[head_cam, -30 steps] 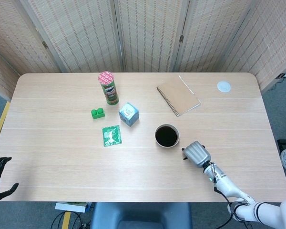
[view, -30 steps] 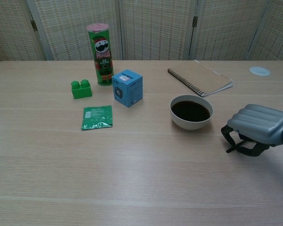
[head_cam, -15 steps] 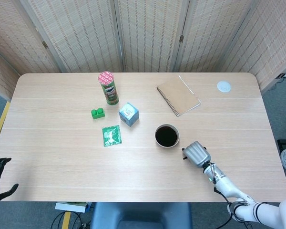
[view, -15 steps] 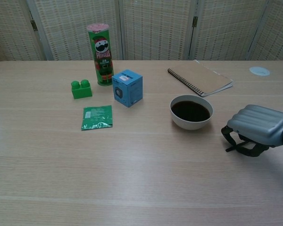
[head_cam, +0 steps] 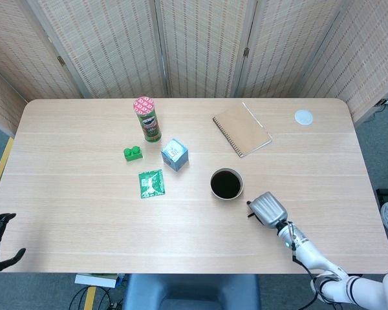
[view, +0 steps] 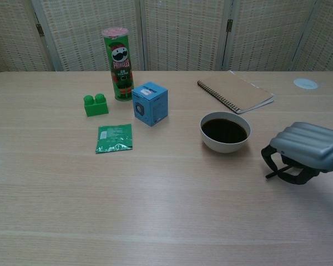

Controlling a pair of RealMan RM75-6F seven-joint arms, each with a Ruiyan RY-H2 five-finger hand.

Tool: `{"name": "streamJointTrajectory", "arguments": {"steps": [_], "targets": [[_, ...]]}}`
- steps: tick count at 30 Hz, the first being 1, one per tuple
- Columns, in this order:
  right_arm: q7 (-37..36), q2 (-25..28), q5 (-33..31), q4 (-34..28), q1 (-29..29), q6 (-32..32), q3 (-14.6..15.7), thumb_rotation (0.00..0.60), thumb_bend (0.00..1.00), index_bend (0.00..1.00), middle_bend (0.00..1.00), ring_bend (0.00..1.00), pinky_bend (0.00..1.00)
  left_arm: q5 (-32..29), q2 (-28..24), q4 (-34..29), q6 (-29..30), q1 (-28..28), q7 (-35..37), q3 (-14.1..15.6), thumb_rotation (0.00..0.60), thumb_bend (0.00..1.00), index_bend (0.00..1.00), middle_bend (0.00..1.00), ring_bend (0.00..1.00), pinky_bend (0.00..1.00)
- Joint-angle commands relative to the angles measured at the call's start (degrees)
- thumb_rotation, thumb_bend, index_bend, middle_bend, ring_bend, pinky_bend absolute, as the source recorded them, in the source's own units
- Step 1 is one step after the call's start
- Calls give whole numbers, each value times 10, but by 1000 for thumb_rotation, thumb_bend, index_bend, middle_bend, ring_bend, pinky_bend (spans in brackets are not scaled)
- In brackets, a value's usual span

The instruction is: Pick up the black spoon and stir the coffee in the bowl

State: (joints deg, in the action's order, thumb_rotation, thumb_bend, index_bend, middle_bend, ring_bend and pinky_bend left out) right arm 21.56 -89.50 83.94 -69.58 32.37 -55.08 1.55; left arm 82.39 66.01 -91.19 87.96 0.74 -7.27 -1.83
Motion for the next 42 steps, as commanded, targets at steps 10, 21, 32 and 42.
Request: {"name": "streamJointTrajectory", "arguments": {"steps": [10,21,32,42], "targets": [[-115,88,35,-129,-16,-66,-12,600,508,619,1000,1000,1000,2,-1,-4,1,-1,-3,-1,600,235,209,217,213,191],[-286,93,4,-161,22,-31,-68,600,508,628,1000,1000,1000,6,-8,-13,10,3,-6,0,600,235,209,217,213,191],[-412,33,-58,-102,79,51,-123,600,508,638,1000,1000,1000,2,-14,-18,12,9,-8,1,600,235,209,217,213,191],[-529,-27,-58,-1,112,85,-141,600,505,642,1000,1000,1000,-4,-15,-20,8,8,-11,0,600,235,209,217,213,191]]}}
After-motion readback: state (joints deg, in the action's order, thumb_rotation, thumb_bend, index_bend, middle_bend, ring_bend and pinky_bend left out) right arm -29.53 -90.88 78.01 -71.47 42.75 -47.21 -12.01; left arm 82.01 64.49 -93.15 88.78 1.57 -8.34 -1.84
